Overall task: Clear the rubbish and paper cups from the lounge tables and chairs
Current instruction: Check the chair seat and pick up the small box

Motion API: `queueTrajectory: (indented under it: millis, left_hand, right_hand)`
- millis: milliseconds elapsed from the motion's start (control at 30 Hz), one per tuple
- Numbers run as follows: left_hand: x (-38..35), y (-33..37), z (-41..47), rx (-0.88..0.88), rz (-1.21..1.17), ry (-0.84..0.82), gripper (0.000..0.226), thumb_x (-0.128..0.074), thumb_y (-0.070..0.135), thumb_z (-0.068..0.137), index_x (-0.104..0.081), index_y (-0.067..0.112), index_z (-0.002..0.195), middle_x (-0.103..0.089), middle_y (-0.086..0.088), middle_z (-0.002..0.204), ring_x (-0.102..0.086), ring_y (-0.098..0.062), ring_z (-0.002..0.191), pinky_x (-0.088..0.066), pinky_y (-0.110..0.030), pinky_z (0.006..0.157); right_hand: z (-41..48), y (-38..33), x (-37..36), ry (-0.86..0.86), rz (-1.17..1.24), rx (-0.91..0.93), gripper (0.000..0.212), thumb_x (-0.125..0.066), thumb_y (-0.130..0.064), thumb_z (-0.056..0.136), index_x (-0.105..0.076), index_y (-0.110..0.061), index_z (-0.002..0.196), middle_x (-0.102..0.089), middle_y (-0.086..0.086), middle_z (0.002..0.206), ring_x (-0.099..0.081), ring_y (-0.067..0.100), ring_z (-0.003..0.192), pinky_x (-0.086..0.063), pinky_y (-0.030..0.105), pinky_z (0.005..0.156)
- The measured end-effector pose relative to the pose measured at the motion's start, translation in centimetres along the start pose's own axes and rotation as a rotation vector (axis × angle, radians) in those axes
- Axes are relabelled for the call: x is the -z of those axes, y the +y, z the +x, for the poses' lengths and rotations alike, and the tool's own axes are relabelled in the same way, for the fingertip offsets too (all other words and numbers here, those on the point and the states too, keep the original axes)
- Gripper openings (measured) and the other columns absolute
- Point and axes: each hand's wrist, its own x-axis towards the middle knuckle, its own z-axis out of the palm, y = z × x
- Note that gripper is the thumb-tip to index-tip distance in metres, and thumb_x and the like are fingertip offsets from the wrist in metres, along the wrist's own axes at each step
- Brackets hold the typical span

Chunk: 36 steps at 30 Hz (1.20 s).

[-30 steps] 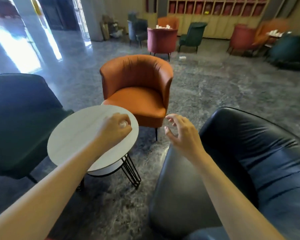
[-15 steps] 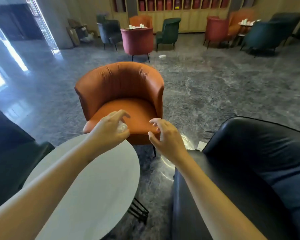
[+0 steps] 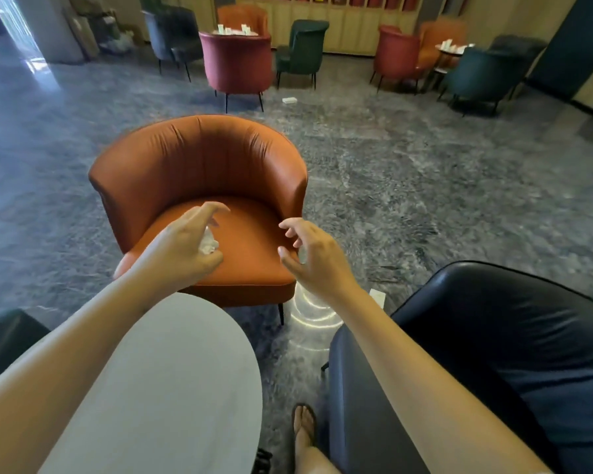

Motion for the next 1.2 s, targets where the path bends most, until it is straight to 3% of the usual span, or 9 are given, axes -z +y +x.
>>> queueTrajectory:
  millis: [200,400,533,700,800,933,1200]
  left_hand:
    - [-3.1,-4.5,7.5,0.098,-0.034,0.097,0.053,-0.063,0.007,0.075,-0.045,0.024,0.122,-0.051,0.006,0.104,-0.052,-0.015,0.091,-0.040,-0.028,0.076]
    - [-4.2,-8.5,18.4,0.287,0.027,0.143,0.050,-0.059,0.008,0.075,-0.047,0.024,0.121,-0.053,0.004,0.105,-0.053,-0.017,0.086,-0.042,-0.030,0.075]
    - [-2.6,-9.1,24.9,0.322,0.123,0.127,0.049,-0.058,0.013,0.076,-0.044,0.030,0.120,-0.052,0.008,0.102,-0.052,-0.013,0.087,-0.039,-0.026,0.073]
    - [-2.7,-9.4,31.0,0.338,0.214,0.124,0.047,-0.058,0.012,0.076,-0.046,0.028,0.119,-0.054,0.006,0.103,-0.052,-0.016,0.090,-0.042,-0.031,0.077]
    - [-4.8,-7.9,36.0,0.295,0.218,0.084,0.047,-0.060,0.012,0.076,-0.047,0.026,0.120,-0.055,0.004,0.105,-0.053,-0.017,0.091,-0.045,-0.034,0.080]
    - [-9.5,-3.7,46.8,0.072,0.196,-0.013,0.050,-0.059,0.012,0.075,-0.046,0.023,0.122,-0.056,0.002,0.110,-0.055,-0.021,0.099,-0.047,-0.040,0.088]
    - [-24.0,7.2,68.9,-0.365,0.107,-0.249,0.053,-0.060,0.013,0.076,-0.044,0.018,0.127,-0.054,-0.009,0.120,-0.055,-0.028,0.104,-0.045,-0.042,0.090]
  right_hand:
    - [9.2,5.7,-4.7,-0.051,0.002,0.095,0.028,-0.061,-0.021,0.083,-0.057,-0.011,0.110,-0.063,0.002,0.089,-0.057,0.017,0.068,-0.049,0.032,0.063]
    - [22.5,13.2,-8.4,-0.155,0.031,0.216,0.025,-0.058,-0.023,0.086,-0.058,-0.010,0.107,-0.062,0.004,0.087,-0.057,0.018,0.077,-0.048,0.037,0.070]
    - [30.1,17.7,-7.5,-0.139,0.097,0.199,0.022,-0.060,-0.020,0.085,-0.060,-0.009,0.104,-0.062,0.003,0.086,-0.055,0.016,0.076,-0.048,0.034,0.070]
    - [35.8,24.5,-5.9,-0.073,0.103,0.136,0.020,-0.060,-0.018,0.085,-0.060,-0.010,0.103,-0.062,0.003,0.084,-0.055,0.016,0.074,-0.041,0.026,0.067]
    - [37.5,28.0,-4.1,-0.069,0.076,0.107,0.023,-0.061,-0.016,0.084,-0.061,-0.007,0.105,-0.064,0.007,0.087,-0.058,0.022,0.080,-0.042,0.030,0.073]
    - [39.5,34.2,2.0,0.015,-0.054,0.078,0.024,-0.060,-0.017,0.085,-0.061,-0.003,0.104,-0.066,0.011,0.090,-0.061,0.029,0.083,-0.046,0.039,0.074]
    - [40.9,51.2,14.7,0.117,-0.359,-0.179,0.035,-0.051,-0.031,0.091,-0.057,-0.008,0.117,-0.063,0.009,0.112,-0.055,0.027,0.105,-0.032,0.035,0.088]
